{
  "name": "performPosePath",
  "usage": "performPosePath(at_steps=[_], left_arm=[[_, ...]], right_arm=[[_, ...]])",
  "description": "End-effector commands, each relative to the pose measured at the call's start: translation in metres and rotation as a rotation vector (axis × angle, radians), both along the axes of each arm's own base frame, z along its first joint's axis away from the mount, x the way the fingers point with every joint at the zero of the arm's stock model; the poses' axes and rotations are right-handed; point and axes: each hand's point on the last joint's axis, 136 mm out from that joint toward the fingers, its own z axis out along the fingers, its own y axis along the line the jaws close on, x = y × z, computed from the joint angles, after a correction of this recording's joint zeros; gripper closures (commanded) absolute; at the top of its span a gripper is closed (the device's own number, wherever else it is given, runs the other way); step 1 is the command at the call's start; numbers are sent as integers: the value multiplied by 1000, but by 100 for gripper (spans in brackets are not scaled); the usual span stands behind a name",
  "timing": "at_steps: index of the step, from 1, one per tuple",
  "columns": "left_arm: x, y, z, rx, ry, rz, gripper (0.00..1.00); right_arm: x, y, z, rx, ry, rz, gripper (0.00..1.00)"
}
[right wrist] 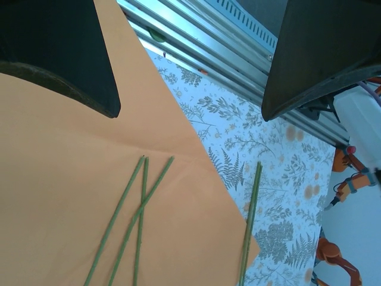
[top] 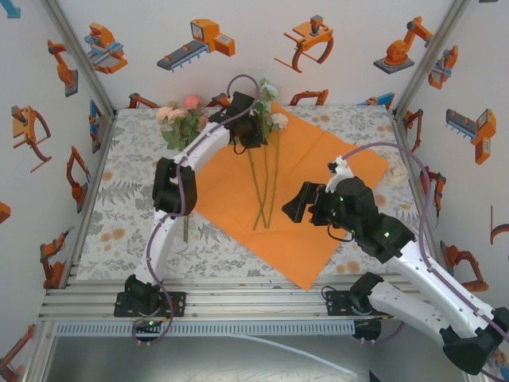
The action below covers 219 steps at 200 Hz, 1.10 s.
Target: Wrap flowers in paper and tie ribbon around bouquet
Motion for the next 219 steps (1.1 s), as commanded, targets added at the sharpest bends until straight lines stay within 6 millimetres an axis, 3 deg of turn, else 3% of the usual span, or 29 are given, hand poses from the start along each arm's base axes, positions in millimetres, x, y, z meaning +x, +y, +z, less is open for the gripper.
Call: performPosePath(at_steps=[1,21,41,69,90,161,219], left_arm=[[-14,46,115,42,-232,39,67],[-34,95,141,138,-371,79,66],[-53,147,147,228,-458,111,65],[-61,220,115,344,-381,186,65],[-52,253,76,386,-279,206,66],[6,267,-9,515,-61,141,67],[23,255,-54,485,43,52,66]], right_arm=[[-1,-3,4,-8,-12,-7,8],[-1,-3,2,-7,-13,-7,8],[1,-2,1,-2,-14,-6,8],[4,4,0,4,-15,4,8],[7,9,-1,9,-8,17,8],[4,1,2,-14,-11,-3,8],[5,-1,3,-28,-17,-9,8]])
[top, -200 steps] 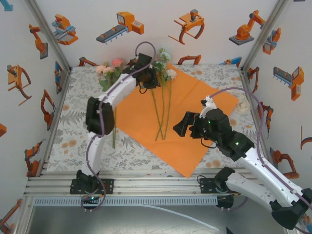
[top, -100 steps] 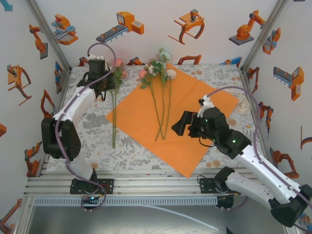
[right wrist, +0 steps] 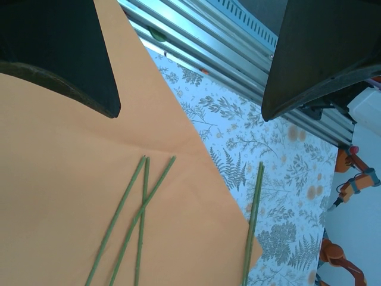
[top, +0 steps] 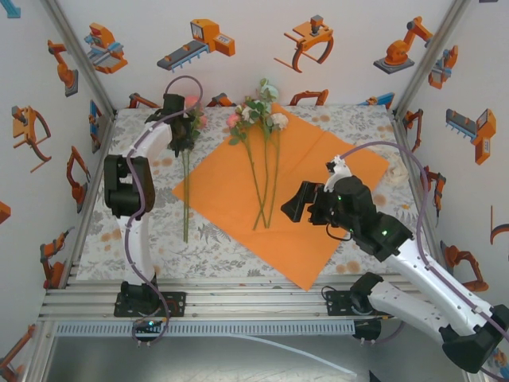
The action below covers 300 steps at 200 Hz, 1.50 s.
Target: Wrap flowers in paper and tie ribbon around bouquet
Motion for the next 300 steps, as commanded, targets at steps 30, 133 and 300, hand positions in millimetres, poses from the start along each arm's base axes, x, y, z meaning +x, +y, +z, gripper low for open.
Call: performPosePath(at_steps=[30,133,300], left_arm=[[-1,-5,-35,4,135,-47,66],[-3,-1,-20,-4,127,-22,93],[-32,-285,194,-840,-247,-426,100]], right_arm=[[3,-3,7,-31,-23,-6,8],[-1,2,16,7,-36,23,8],[-7,3,24,99,-67,26,8]])
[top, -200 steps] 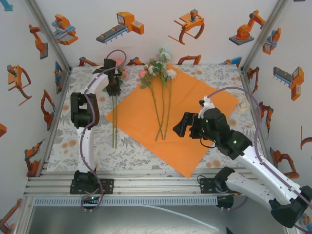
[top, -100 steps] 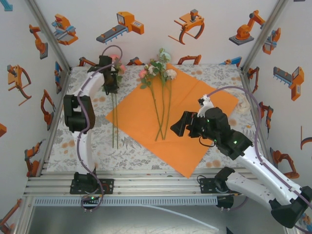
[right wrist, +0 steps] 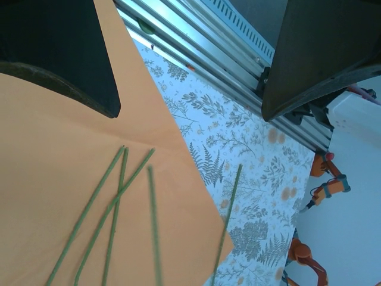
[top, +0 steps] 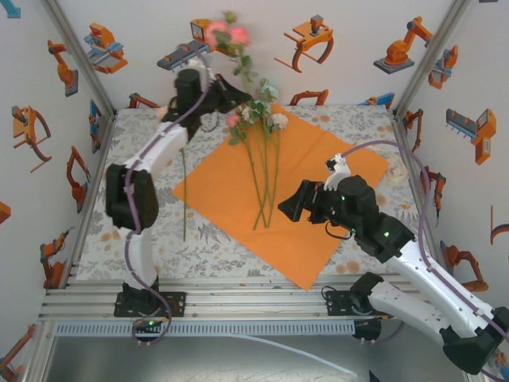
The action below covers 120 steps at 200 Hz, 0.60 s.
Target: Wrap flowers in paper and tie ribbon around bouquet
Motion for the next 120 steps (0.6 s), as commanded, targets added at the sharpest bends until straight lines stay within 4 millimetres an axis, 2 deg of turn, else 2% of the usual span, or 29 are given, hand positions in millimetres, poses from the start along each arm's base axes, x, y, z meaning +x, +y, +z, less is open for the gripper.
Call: performPosePath(at_steps=[1,25,51,78,120], left_arm=[[-8,-50,-28,185,39,-58,100],[-1,-74,-75,436,66,-21,100],[6,-91,-119,508,64,-1,100],[19,-90,-137,571,2,64,100],[27,-99,-169,566,17,53,100]], right_arm=[[-2,-7,5,28,-16,-31,8],[-3,-11,10,17,-38,-37,8],[-3,-13,5,-21,-27,-39,8],[-2,-12,-4,-23,-9,-39,8],[-2,-15,-4,-42,-12,-46,8]])
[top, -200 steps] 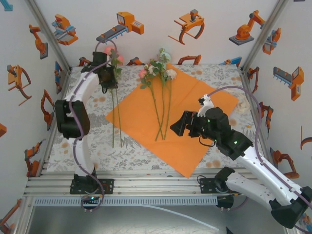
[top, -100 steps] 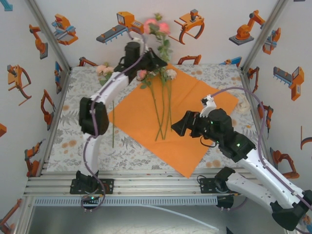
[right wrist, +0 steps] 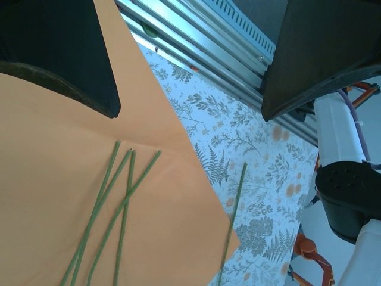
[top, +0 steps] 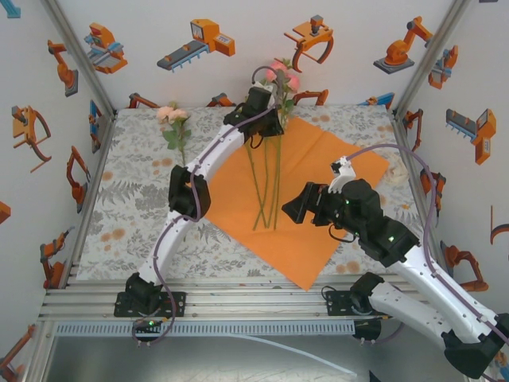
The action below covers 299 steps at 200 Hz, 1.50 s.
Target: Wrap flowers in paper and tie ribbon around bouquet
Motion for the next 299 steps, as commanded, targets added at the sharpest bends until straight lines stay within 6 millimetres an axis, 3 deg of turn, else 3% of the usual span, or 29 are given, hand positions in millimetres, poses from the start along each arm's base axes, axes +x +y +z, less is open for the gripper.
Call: performPosePath(at_steps=[1,37,55,72,94,114,134,148,162,173,197,218,235,253,277,280,281,299], left_arm=[[11,1,-11,24,-39,12,100],[19,-4,-34,1,-32,22,100],[20,-7,-37,-6,-35,20,88],[18,-7,-25,-15,-39,16,79],[11,3,7,4,-58,25,71],[-2,23,51,35,-89,48,65],[-25,57,98,75,-120,78,63],[-50,96,129,114,-136,127,63],[-80,144,154,128,-168,196,62],[-109,189,161,128,-178,268,62],[-180,286,151,173,-139,436,62],[-247,347,145,232,-116,537,62],[-287,371,140,249,-91,558,60],[-315,391,131,287,-53,590,56],[-327,408,115,307,-11,659,49],[-328,408,113,305,-1,665,49],[-328,409,113,304,-1,667,49],[-329,409,105,291,26,681,47]], right_arm=[[1,-4,-2,-29,-9,-15,8],[0,-6,-2,-33,-2,-17,8],[-1,-8,-3,-39,3,-21,8],[-2,-11,-2,-45,-1,-32,8],[-2,-14,1,-48,-7,-43,8],[0,-15,4,-52,-11,-51,8],[8,-12,6,-73,-10,-66,9],[17,-2,8,-98,-6,-48,14],[30,15,10,-120,9,-14,19],[41,34,11,-140,20,18,21],[65,89,11,-226,-1,95,27],[89,145,-1,-293,-5,146,29],[110,189,-16,-339,-26,176,31],[136,227,-36,-379,-42,174,37],[163,276,-70,-396,-40,181,39],[166,282,-86,-413,-25,185,39],[167,283,-81,-404,-32,184,39],[181,311,-107,-423,-29,187,42]])
